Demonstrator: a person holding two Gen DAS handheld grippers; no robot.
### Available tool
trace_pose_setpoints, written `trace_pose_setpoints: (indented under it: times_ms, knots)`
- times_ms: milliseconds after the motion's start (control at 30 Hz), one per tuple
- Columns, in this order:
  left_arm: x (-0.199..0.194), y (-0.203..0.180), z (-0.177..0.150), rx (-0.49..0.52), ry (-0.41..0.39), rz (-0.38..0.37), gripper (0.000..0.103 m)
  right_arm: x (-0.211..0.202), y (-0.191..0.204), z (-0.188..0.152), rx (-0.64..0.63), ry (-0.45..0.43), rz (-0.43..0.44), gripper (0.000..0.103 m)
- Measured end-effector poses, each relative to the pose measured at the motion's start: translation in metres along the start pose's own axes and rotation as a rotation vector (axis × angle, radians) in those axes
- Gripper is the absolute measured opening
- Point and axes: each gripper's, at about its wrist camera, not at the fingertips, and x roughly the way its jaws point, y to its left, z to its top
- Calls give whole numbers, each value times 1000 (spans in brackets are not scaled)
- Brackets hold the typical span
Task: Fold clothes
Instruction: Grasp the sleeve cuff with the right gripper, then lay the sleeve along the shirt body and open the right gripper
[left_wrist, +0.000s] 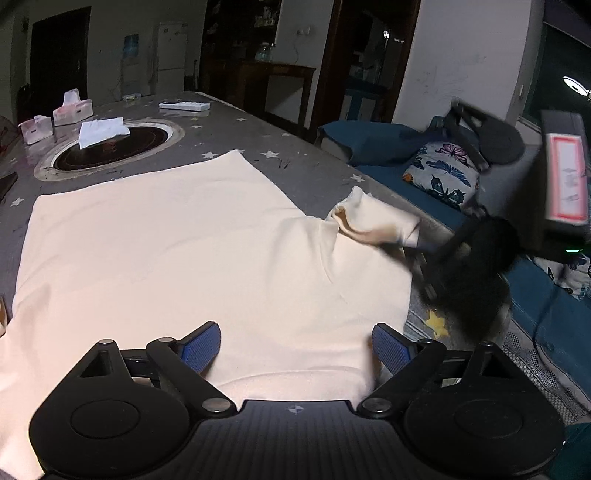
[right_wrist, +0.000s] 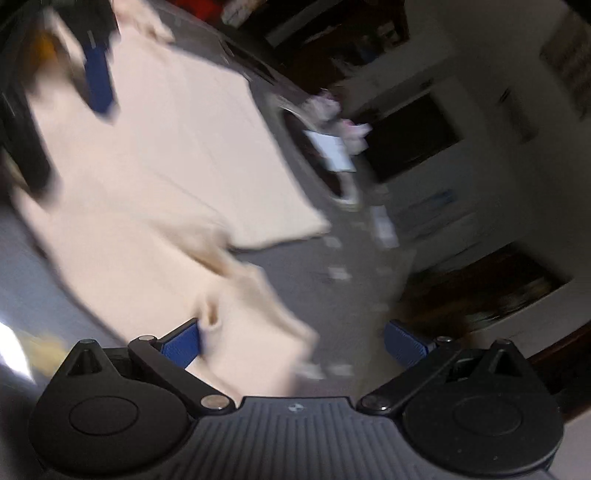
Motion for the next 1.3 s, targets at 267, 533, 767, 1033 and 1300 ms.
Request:
trace_pose_setpoints:
  times_ms: [267, 533, 767, 1033, 1300]
  knots:
    - [-1, 1, -3, -4, -7, -6, 91, 35, -44, -36, 222, 167, -222, 103]
    - [0, 2, -1, -9, -12, -8, 91, -13, -37, -18, 418, 12, 241, 102]
    - [-1, 1, -3, -10, -14, -5, 91, 3, -37, -13, 525, 39, 363, 49]
    - [-2, 0, -4, -10, -17, 0, 92, -8, -51, -24, 586, 42, 323, 5]
    - [-4, 0, -6, -14, -22, 0, 92, 28, -99, -48, 666, 150, -47, 29]
